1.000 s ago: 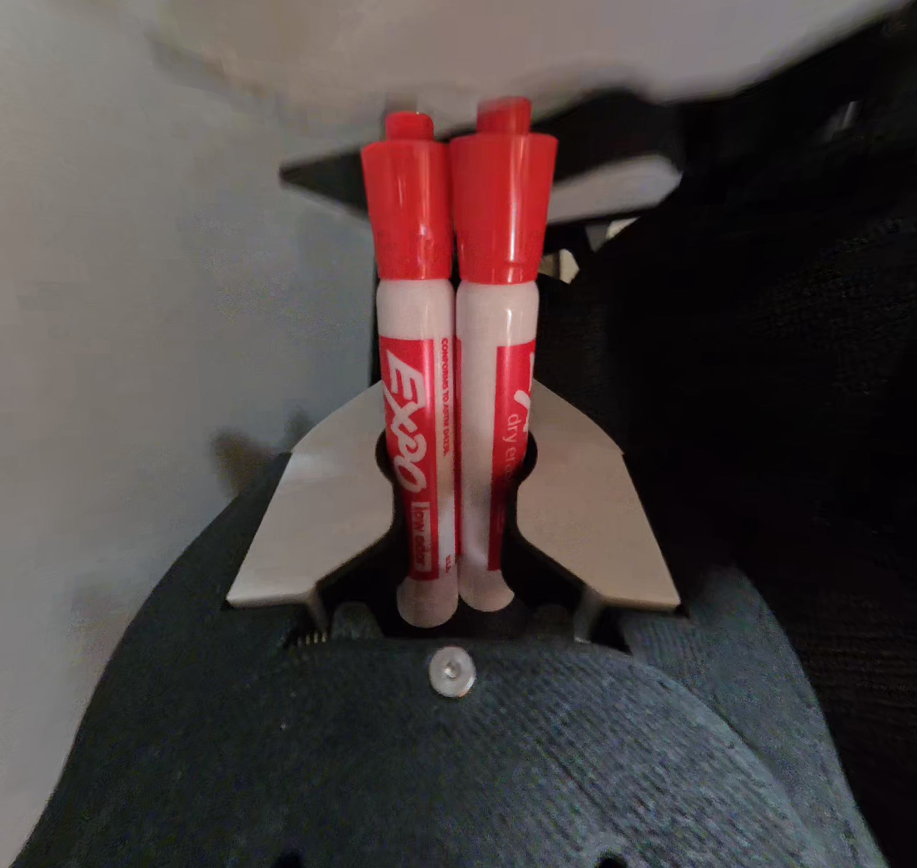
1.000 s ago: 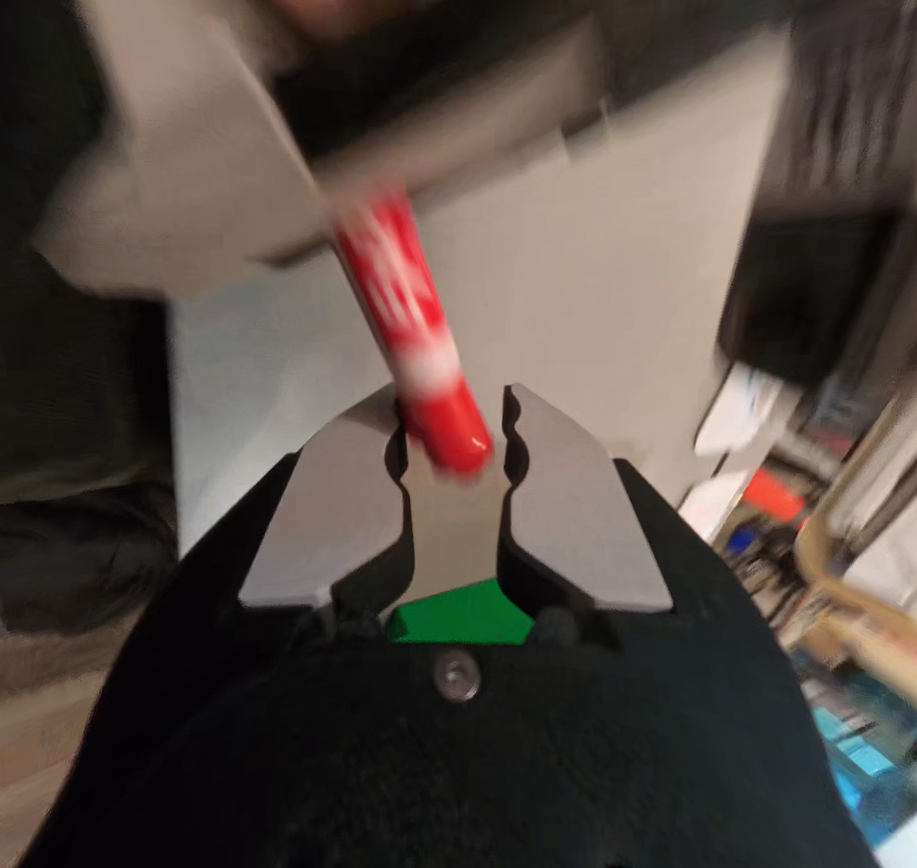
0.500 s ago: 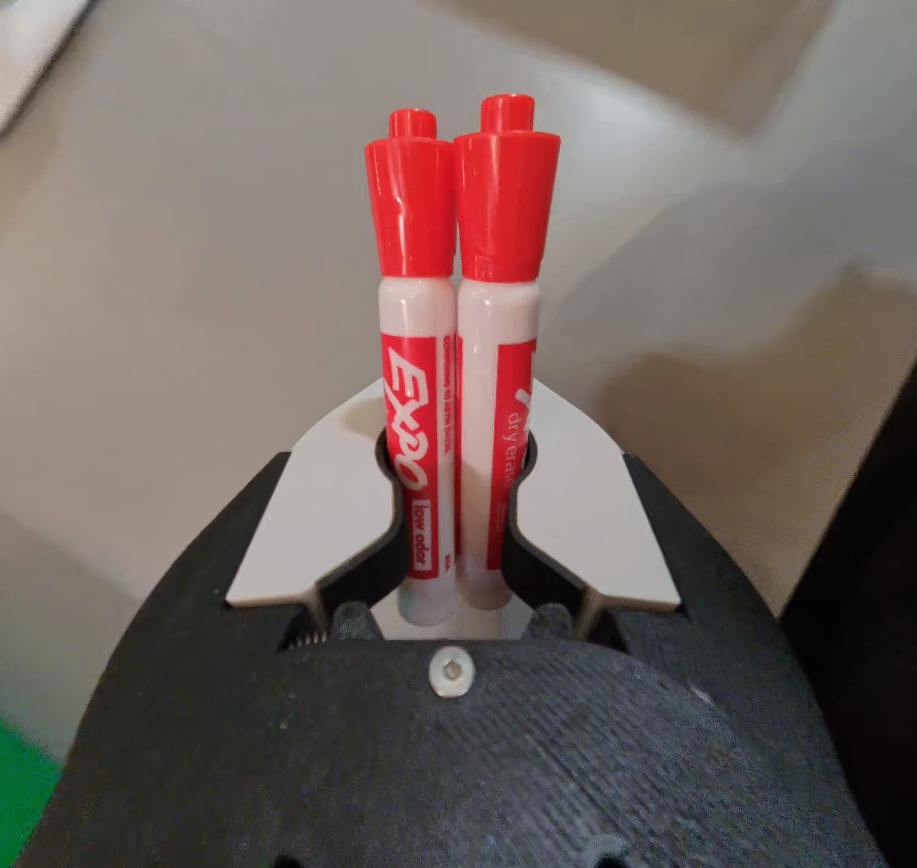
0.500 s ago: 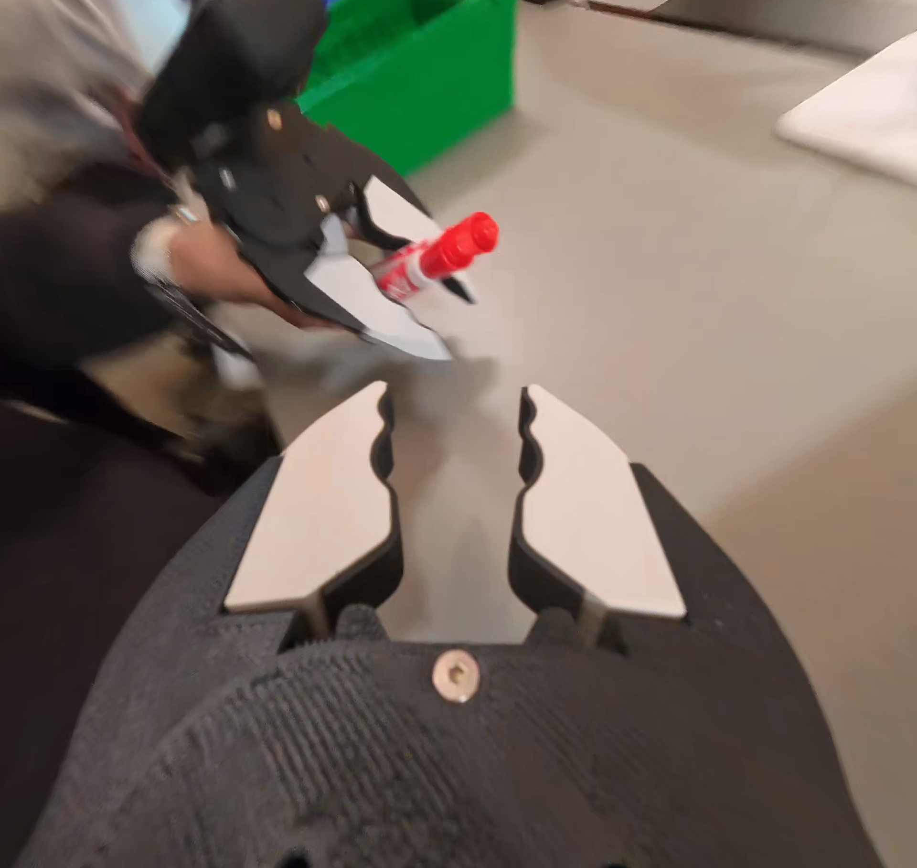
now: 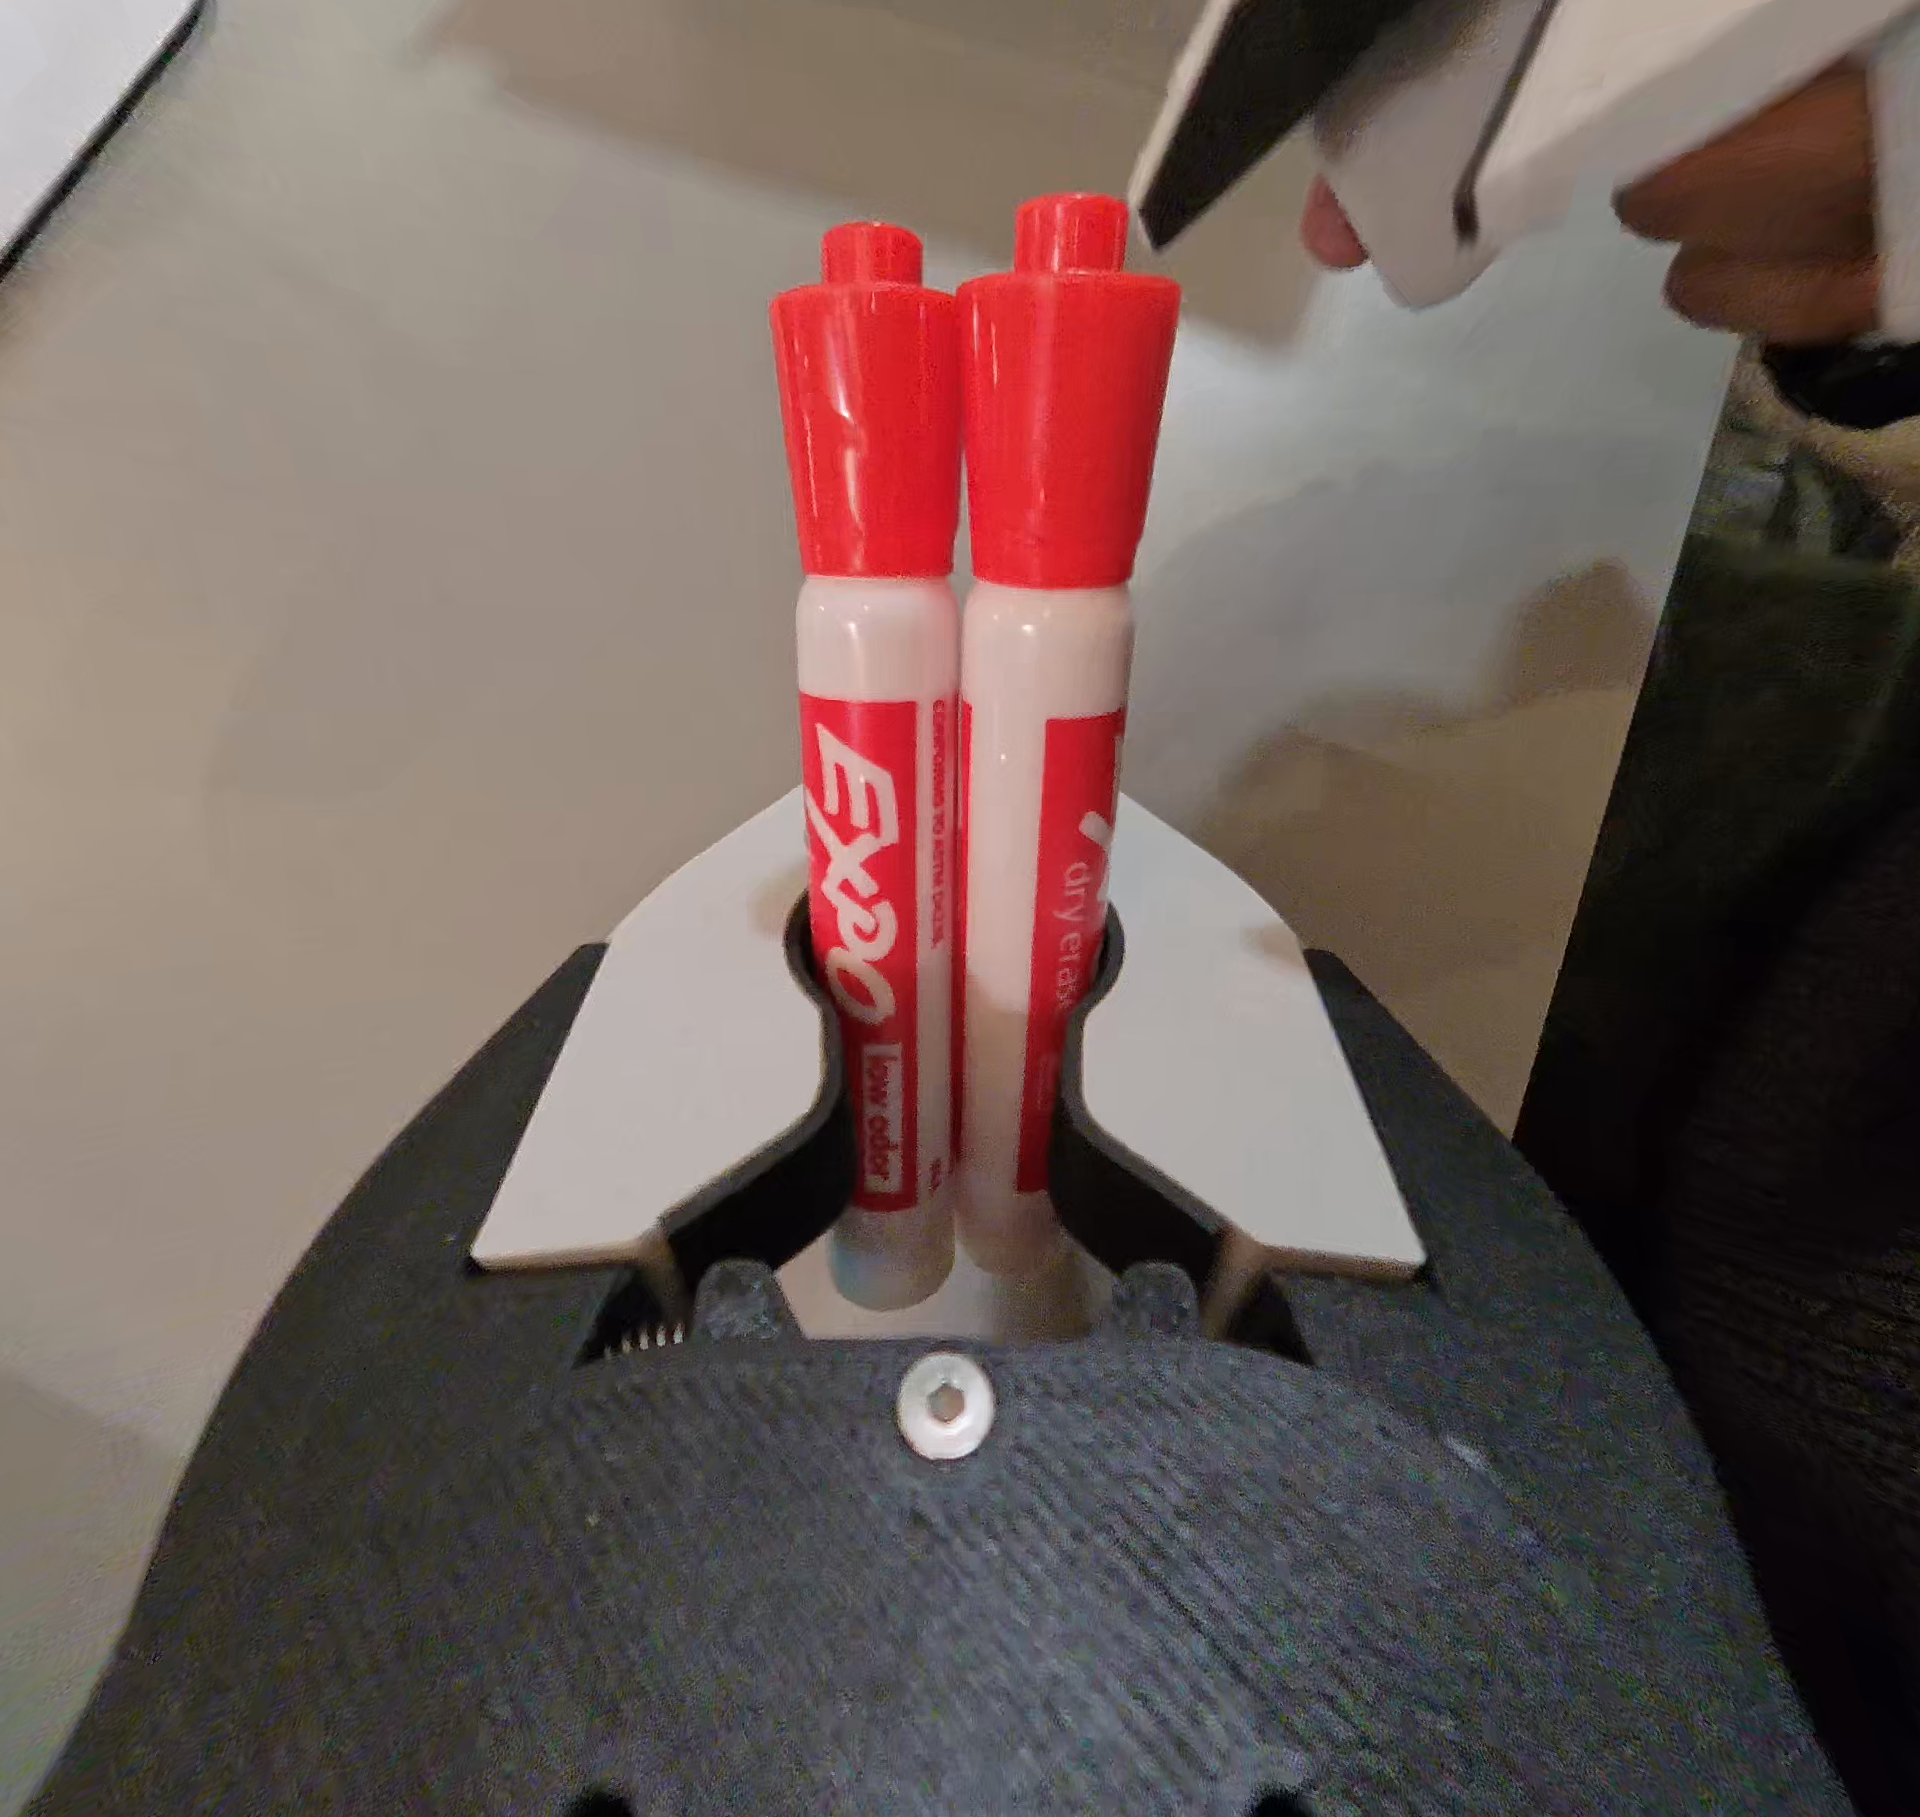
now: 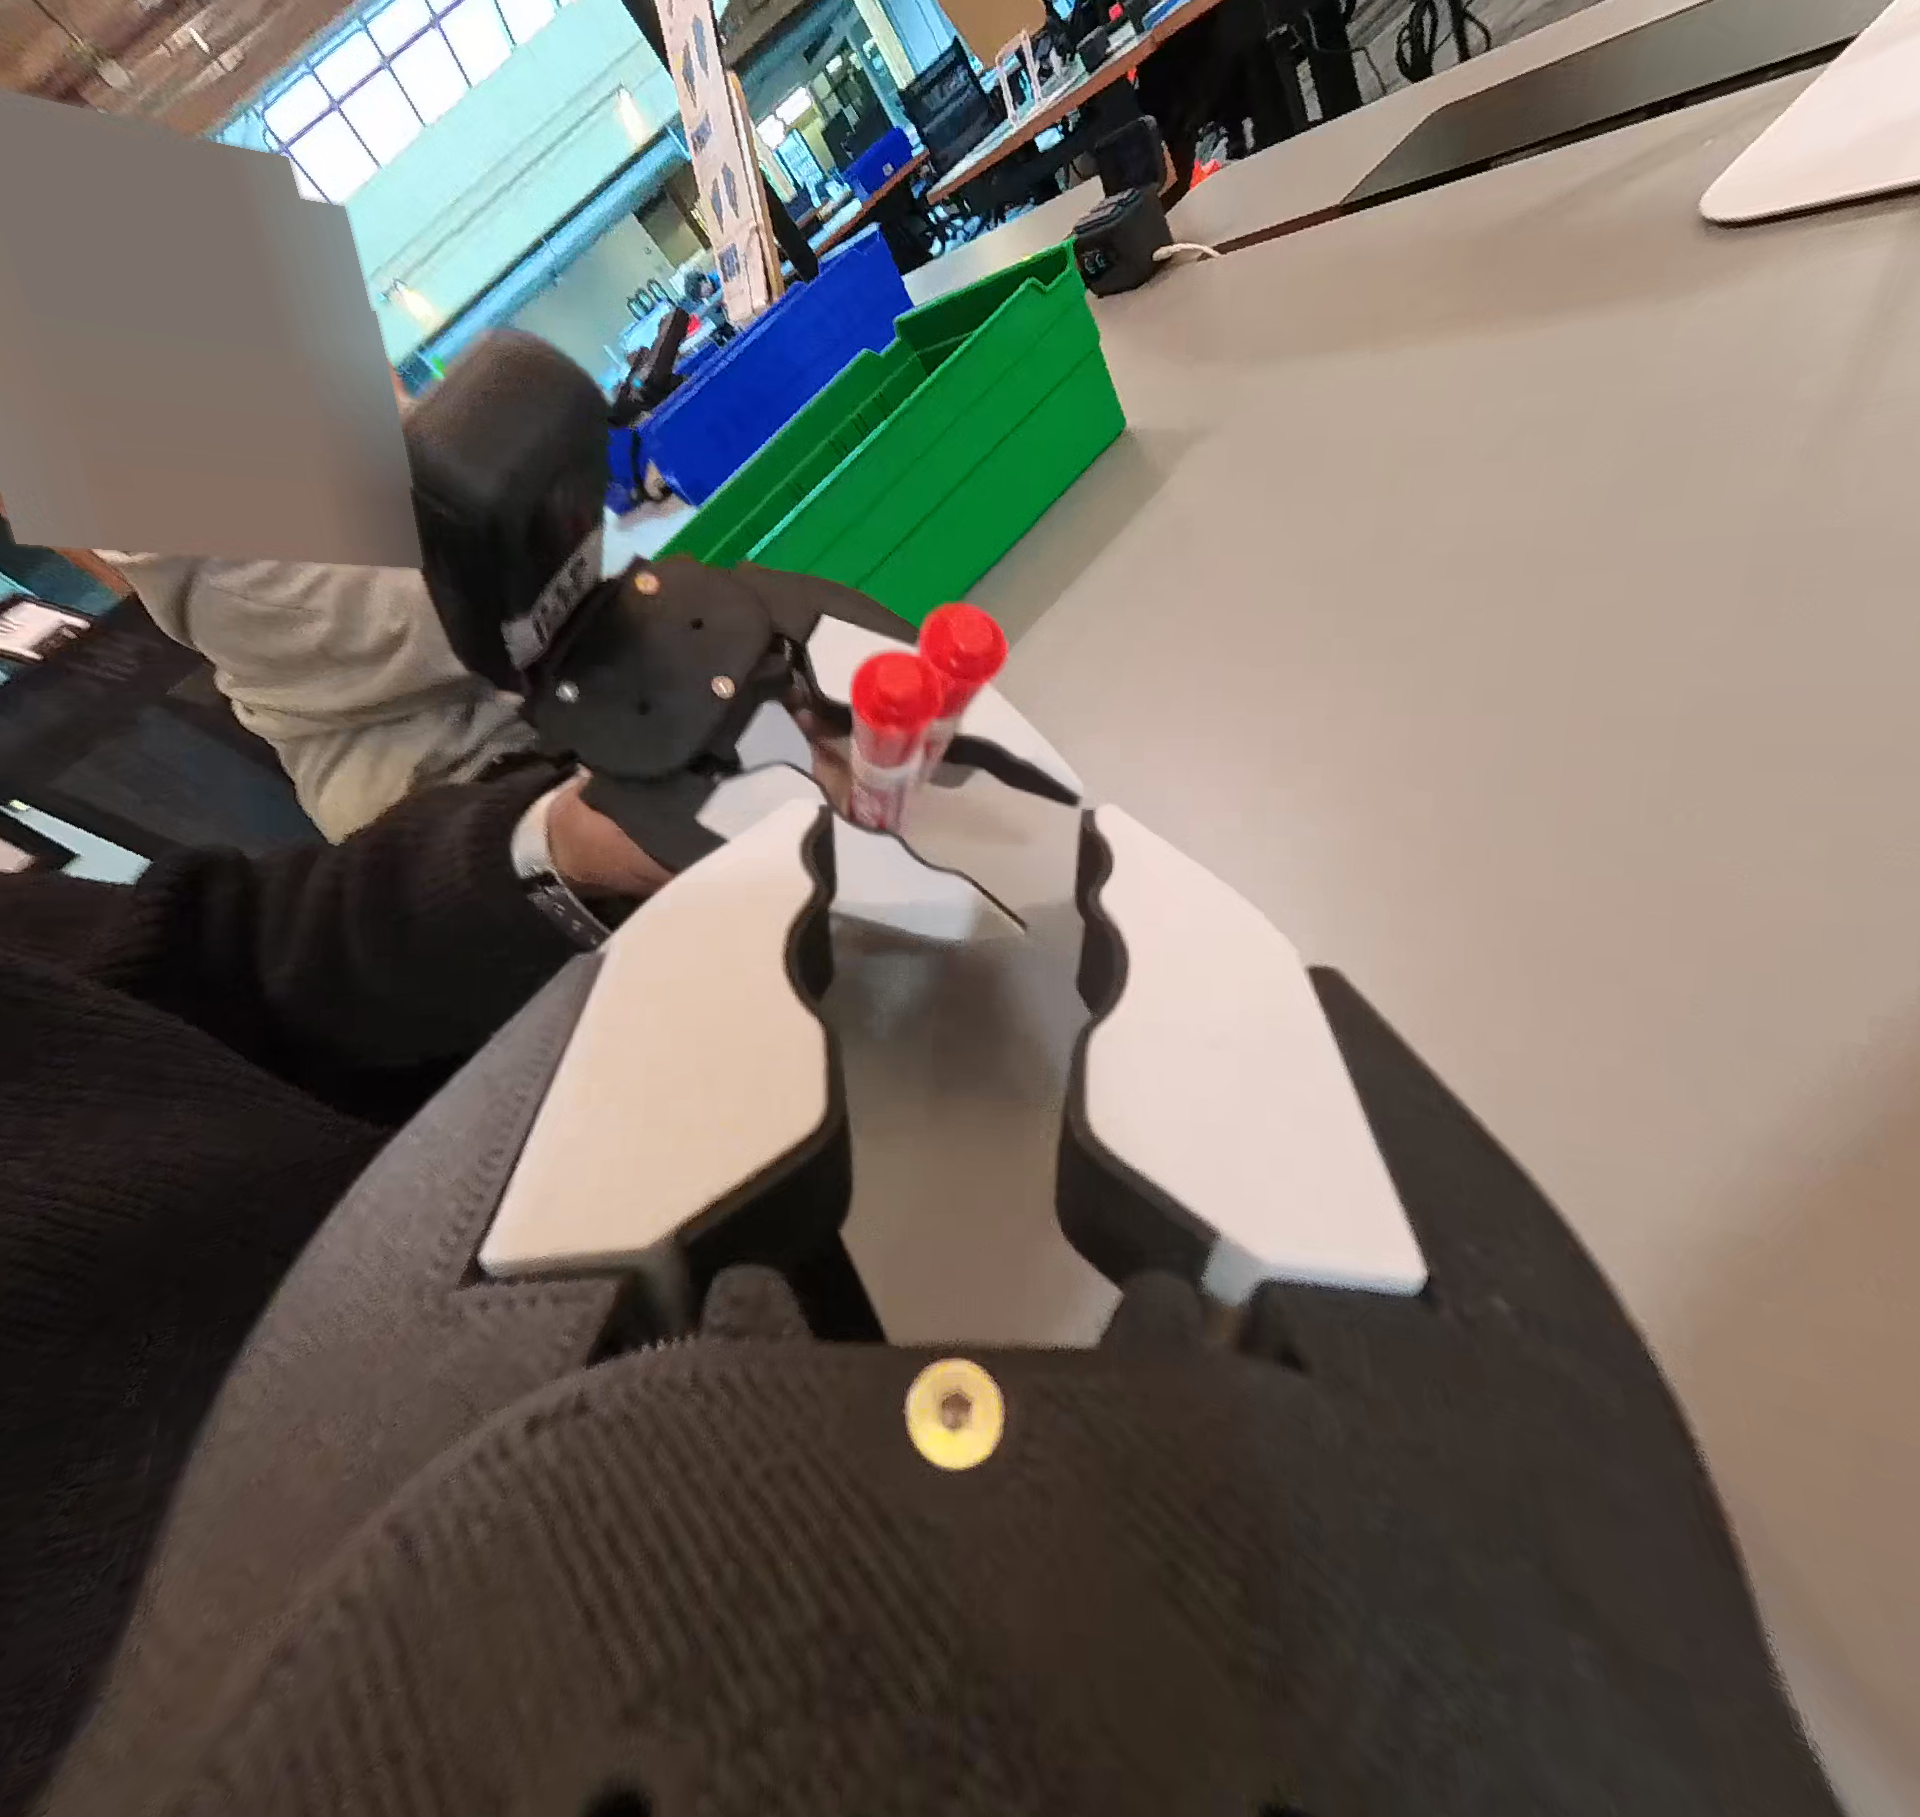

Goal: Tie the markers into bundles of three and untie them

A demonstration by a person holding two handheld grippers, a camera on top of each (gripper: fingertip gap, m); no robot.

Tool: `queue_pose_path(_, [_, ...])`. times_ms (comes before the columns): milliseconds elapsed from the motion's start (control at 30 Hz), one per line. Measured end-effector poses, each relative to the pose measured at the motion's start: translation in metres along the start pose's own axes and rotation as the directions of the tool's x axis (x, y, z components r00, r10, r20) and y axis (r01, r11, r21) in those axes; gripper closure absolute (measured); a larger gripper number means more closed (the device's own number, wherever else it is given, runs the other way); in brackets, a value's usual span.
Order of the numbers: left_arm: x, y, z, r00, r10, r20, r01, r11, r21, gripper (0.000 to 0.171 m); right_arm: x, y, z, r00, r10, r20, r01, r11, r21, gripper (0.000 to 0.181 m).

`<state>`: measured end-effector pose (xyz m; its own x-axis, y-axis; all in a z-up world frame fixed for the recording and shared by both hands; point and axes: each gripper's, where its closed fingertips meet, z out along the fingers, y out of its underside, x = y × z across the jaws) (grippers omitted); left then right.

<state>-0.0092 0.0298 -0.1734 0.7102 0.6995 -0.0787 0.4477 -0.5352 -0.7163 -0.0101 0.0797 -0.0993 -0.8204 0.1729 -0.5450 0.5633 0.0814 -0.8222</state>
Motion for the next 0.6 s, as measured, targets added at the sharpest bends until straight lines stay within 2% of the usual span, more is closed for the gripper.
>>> queue_pose_path(300, [-0.017, -0.015, -0.010, 0.997, -0.082, 0.010, 0.080, 0.988, 0.129, 0.128, 0.006, 0.012, 0.002, 0.999, -0.037, 0.004, 0.037, 0.997, -0.062, 0.140])
queue_pose_path(600, [-0.016, -0.008, -0.005, 0.995, -0.095, -0.024, 0.097, 0.990, 0.101, 0.128, 0.010, 0.014, 0.002, 0.999, -0.036, 0.003, 0.036, 0.997, -0.075, 0.141])
